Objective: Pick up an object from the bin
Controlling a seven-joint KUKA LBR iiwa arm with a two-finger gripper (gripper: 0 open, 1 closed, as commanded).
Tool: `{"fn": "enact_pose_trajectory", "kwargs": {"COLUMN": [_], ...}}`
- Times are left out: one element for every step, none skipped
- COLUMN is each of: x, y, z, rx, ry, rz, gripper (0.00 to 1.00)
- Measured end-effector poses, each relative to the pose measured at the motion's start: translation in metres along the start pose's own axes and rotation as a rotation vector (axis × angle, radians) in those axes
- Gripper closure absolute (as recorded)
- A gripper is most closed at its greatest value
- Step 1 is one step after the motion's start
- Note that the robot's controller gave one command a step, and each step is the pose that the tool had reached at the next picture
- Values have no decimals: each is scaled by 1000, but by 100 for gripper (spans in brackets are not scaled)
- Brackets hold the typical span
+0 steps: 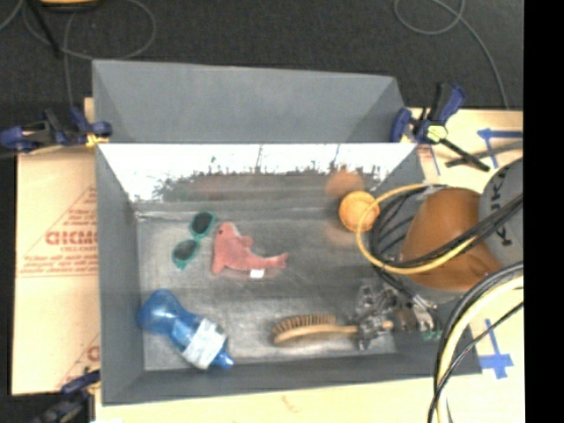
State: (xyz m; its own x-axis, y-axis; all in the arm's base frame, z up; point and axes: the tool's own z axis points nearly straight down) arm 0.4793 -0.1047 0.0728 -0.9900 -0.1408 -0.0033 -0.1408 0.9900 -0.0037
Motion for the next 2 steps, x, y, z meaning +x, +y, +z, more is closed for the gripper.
{"fn": "enact_pose_trajectory", "kwargs": {"x": [0,-71], "y": [0,-29], "z": [0,-99], "rx": [0,-1], "ry": [0,-1], "rz": [0,-263], "gripper": [100,100]}}
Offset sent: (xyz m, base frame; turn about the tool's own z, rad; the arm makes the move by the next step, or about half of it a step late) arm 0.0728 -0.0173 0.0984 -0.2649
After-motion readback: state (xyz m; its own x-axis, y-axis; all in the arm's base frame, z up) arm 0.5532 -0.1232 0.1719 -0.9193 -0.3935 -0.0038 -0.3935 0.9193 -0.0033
